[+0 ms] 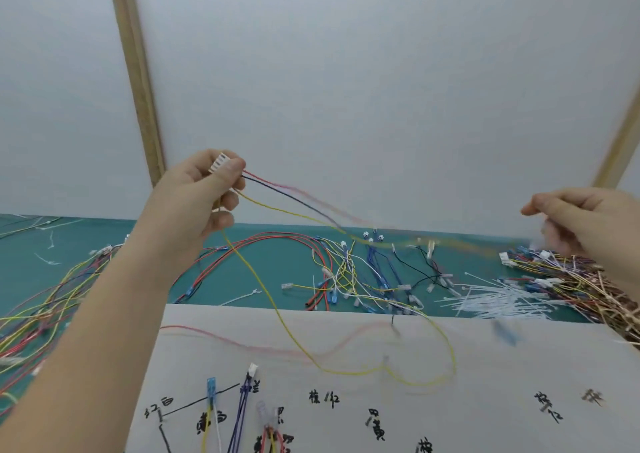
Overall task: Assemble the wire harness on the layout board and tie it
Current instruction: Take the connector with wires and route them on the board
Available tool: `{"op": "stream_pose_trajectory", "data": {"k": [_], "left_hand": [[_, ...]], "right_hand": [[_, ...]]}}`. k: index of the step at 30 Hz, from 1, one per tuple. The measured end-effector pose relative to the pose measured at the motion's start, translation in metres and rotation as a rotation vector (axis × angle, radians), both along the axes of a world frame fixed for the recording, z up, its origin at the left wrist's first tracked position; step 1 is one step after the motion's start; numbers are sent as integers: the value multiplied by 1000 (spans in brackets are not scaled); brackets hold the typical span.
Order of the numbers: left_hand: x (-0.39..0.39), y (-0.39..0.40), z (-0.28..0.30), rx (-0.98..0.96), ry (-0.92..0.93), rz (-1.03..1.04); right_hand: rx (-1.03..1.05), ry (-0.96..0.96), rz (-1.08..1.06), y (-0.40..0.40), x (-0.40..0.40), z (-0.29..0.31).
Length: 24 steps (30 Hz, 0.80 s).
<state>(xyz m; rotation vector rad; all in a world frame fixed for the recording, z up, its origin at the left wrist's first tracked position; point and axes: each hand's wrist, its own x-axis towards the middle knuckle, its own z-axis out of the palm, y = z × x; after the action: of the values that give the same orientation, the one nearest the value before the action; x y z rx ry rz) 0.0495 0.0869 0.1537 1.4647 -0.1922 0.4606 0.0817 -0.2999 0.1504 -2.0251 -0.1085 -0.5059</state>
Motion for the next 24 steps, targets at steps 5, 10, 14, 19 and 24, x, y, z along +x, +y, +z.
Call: {"op": "stream_pose_trajectory", "data": {"k": [5,10,14,19,24], "left_hand": [[-7,-22,2,66,-39,-76],[-13,-51,1,157,-112,-98],[-16,-58,1,221,-151,-95],[-11,-53,0,361,-180,119],[-7,-19,8,228,-186,299]], "right_hand": [[-250,22,-20,21,-8,7],[-121,9,464,121,-45,11],[-106,14,593,165,-54,-10],[226,93,576,161,-44,-13],[48,-100,334,115,-25,2]]}}
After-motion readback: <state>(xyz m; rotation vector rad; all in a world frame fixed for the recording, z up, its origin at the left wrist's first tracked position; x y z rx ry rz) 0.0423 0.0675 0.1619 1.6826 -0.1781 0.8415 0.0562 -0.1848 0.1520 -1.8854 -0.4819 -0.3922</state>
